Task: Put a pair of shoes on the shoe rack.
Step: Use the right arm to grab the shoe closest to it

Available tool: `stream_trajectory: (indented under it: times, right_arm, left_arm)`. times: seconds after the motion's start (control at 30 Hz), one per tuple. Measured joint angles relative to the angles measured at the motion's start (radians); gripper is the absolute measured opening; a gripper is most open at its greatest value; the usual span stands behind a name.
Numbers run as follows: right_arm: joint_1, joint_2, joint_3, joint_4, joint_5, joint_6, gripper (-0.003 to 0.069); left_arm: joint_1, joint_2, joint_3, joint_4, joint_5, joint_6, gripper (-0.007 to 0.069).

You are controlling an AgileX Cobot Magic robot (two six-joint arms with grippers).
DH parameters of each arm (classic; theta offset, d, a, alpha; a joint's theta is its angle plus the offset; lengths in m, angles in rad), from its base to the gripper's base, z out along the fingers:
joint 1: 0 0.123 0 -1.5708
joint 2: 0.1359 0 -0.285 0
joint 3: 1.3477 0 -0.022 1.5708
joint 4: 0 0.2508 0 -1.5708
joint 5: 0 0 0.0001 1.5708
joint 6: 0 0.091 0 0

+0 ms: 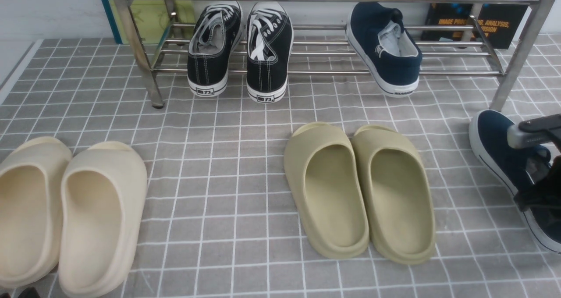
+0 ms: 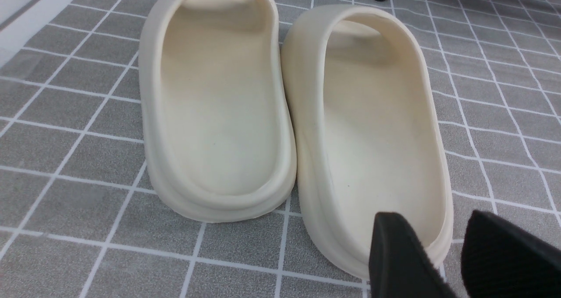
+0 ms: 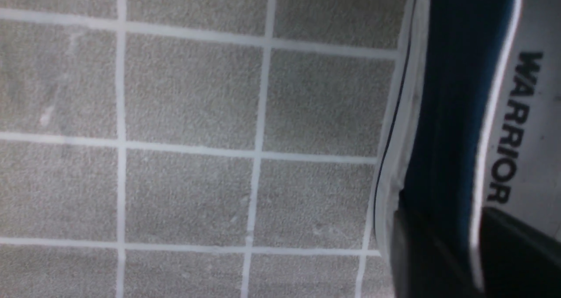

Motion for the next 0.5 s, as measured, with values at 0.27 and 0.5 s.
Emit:
stream_trajectory:
  times: [0.27,0.5]
  right_arm:
    - [0.000,0.009,-0.007,-0.005,0.003,0.015,0.0040]
    - [0.029,-0.112,-0.095,0.050,0.154,0.018,0.0040]
  left_arm:
    - [0.000,0.000,0.000,0.000,0.000,0.000,0.0239]
    - [0.000,0.000,0.000,0.000,0.000,0.000,0.0239]
